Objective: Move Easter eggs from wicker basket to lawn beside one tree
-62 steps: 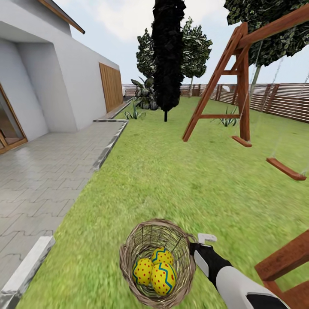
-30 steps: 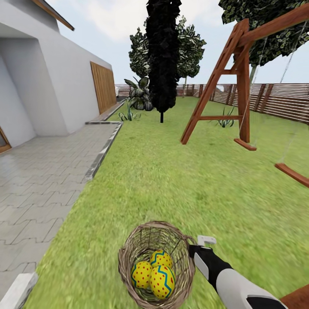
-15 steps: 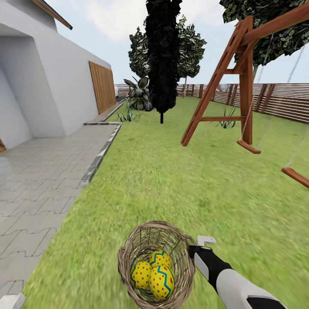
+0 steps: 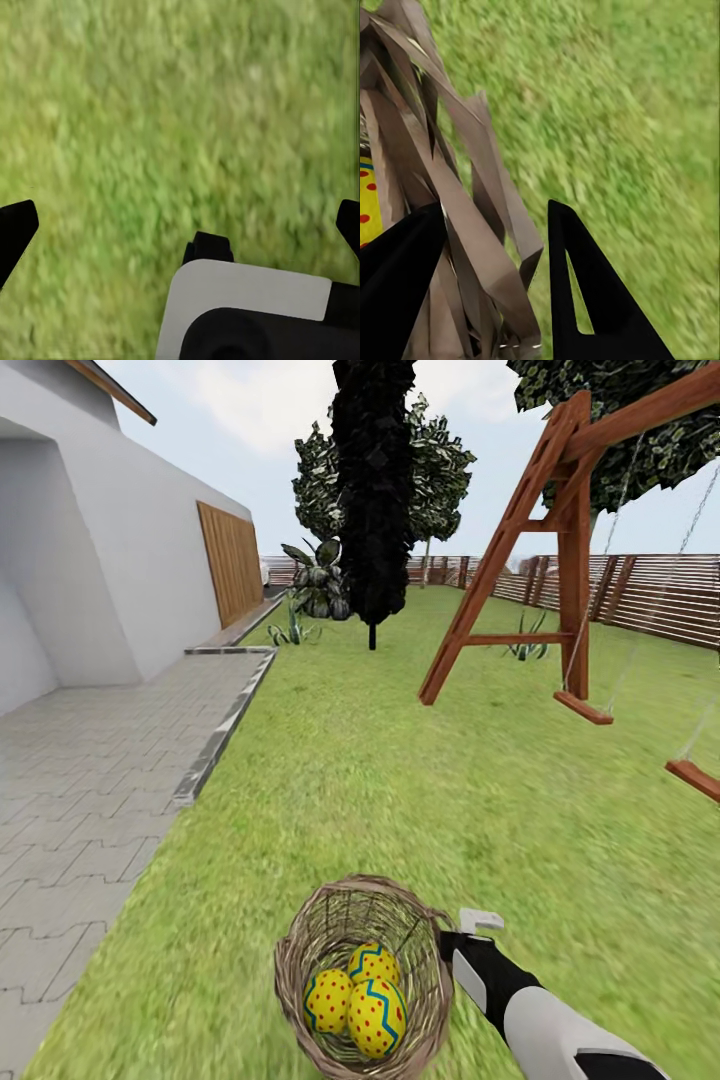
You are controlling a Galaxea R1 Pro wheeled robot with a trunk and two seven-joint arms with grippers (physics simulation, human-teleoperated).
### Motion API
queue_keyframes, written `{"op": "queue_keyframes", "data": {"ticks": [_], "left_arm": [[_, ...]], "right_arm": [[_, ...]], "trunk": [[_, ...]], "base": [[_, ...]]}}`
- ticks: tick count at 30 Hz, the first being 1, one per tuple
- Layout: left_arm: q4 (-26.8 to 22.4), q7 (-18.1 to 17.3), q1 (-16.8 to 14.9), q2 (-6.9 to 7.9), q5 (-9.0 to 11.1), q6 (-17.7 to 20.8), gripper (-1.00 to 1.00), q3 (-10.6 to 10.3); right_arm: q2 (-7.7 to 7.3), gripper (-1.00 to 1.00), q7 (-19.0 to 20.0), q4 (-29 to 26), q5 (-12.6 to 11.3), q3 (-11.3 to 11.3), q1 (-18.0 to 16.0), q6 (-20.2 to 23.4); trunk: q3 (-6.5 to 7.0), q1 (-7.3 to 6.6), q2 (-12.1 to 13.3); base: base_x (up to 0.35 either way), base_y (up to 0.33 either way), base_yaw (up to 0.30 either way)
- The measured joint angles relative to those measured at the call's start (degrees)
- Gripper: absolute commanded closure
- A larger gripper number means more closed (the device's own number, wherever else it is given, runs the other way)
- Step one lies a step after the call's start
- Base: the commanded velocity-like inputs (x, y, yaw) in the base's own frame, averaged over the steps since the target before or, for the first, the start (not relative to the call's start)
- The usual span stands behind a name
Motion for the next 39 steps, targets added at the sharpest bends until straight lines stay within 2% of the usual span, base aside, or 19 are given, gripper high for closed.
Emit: {"op": "queue_keyframes", "data": {"ticks": [39], "left_arm": [[-0.02,0.01,0.00,-0.04,-0.15,-0.87,-1.00,-0.06]], "right_arm": [[0.60,1.00,0.01,0.02,0.07,0.02,0.00,-0.01]], "trunk": [[0.00,0.00,0.00]], "base": [[0.330,0.000,-0.001]]}}
